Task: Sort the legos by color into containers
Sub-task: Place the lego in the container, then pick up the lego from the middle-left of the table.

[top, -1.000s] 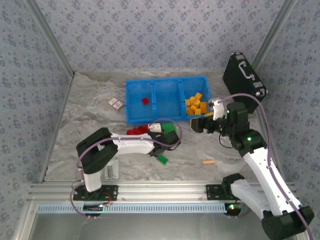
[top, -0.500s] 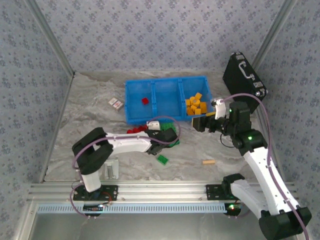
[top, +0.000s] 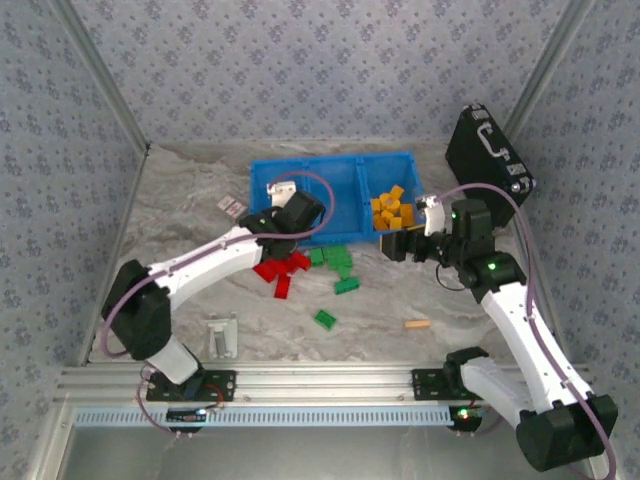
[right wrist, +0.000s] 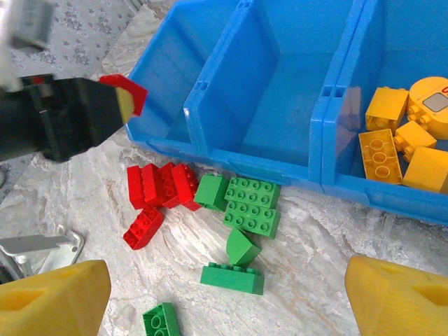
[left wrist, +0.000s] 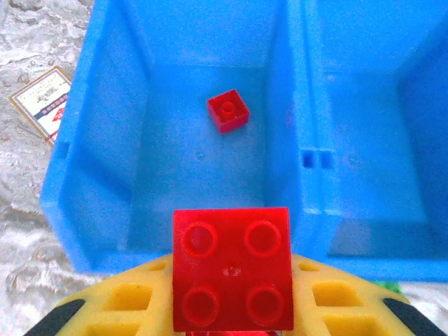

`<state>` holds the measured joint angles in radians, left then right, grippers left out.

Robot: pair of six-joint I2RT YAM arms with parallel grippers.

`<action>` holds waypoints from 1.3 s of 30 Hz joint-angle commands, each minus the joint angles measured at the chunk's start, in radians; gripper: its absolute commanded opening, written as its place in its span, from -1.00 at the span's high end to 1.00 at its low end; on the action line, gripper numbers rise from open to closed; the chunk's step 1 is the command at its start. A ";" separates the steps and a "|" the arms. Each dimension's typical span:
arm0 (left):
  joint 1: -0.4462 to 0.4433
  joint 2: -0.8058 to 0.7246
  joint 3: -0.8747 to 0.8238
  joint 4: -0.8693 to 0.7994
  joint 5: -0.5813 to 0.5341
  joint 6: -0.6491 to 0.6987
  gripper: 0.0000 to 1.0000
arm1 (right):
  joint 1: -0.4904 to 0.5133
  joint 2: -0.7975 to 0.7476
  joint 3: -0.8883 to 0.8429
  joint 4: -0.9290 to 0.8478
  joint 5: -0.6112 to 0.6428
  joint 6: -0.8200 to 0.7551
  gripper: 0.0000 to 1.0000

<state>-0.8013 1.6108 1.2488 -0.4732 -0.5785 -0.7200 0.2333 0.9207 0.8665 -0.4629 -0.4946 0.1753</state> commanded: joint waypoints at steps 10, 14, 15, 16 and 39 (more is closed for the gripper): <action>0.145 0.171 0.121 0.071 0.207 0.181 -0.06 | -0.002 0.039 0.013 -0.003 -0.019 -0.002 -0.77; 0.145 0.077 0.113 0.000 0.191 0.175 -0.20 | 0.000 0.054 0.015 0.001 -0.020 -0.004 -0.77; 0.143 0.047 0.108 -0.030 0.182 0.170 -0.22 | 0.001 0.056 0.013 0.001 -0.018 -0.005 -0.76; 0.139 0.015 0.099 -0.059 0.171 0.164 -0.23 | 0.000 0.059 0.013 0.003 -0.017 -0.005 -0.76; -0.133 -0.309 -0.395 -0.095 0.149 -0.025 -0.41 | 0.101 0.069 0.069 -0.056 0.061 -0.023 -0.75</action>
<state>-0.9161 1.3231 0.8757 -0.6254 -0.4503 -0.6964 0.3187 0.9848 0.8963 -0.4934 -0.4591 0.1658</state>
